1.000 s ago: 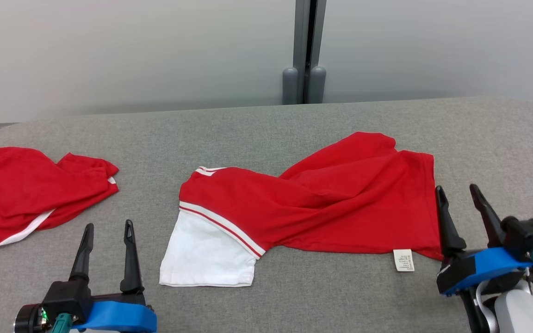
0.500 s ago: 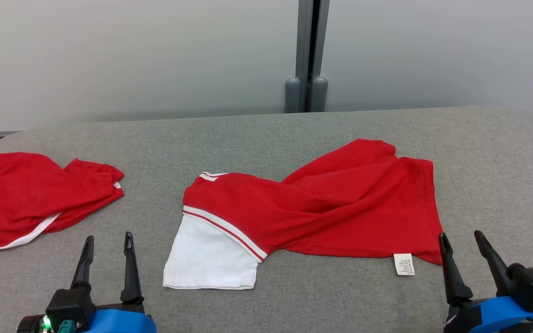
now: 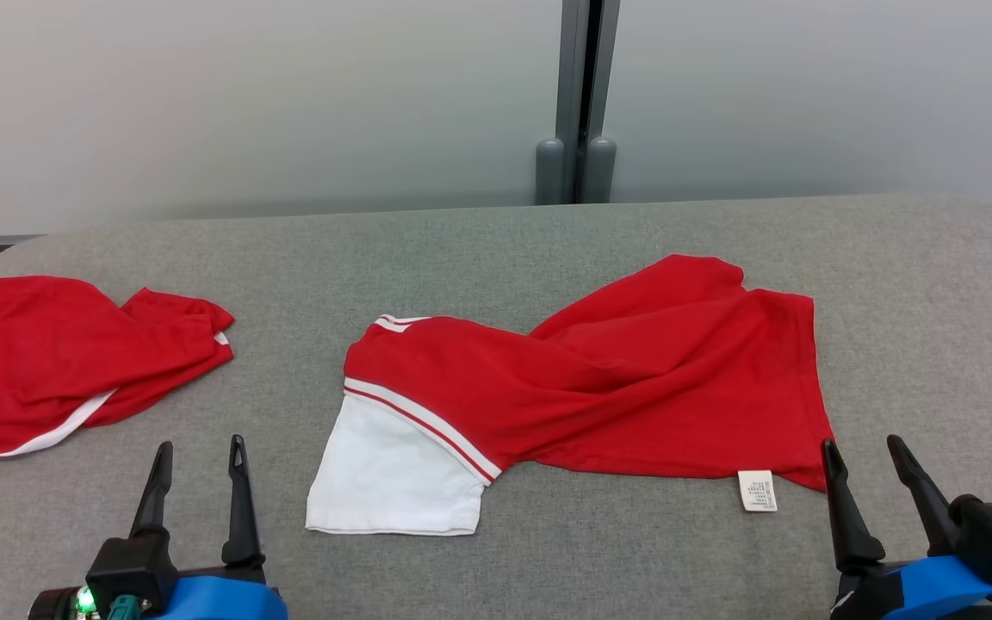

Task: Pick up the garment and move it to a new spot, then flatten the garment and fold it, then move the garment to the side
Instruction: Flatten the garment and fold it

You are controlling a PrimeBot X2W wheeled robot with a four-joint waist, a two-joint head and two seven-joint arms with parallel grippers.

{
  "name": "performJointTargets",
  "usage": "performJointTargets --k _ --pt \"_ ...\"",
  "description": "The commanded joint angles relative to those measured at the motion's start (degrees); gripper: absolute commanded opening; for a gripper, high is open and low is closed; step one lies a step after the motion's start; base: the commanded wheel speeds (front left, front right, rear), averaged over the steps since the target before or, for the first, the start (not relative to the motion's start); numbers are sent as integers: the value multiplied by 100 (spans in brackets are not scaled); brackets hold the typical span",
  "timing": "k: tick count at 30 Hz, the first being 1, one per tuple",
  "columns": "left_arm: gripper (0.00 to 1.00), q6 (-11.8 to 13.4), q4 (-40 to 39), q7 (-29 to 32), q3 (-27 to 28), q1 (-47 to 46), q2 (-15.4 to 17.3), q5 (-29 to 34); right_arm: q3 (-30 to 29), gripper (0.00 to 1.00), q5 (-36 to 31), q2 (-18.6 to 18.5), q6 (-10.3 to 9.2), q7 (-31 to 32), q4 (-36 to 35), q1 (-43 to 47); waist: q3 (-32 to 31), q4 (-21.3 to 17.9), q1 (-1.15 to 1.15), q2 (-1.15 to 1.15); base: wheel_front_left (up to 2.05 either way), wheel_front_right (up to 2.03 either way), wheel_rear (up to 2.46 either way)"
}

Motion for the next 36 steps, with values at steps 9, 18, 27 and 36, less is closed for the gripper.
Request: performJointTargets --k 9,18,27,36 --pt "100 -84 153 29 -204 -426 67 6 -152 100 -152 -86 1 -66 561 -506 186 -36 0 0 0 0 0" --pt "100 -273 809 185 -692 -745 8 -34 -311 100 -161 -273 1 -244 1626 -1139 540 0 0 0 0 0 0" --pt "100 -382 1674 207 -1002 -883 -6 -119 -384 100 -158 -282 1 -604 2793 -1631 763 46 0 0 0 0 0" --pt "100 -380 2226 136 -1110 -1026 -21 -191 -366 100 -108 -281 1 -875 3712 -1966 836 62 0 0 0 0 0"
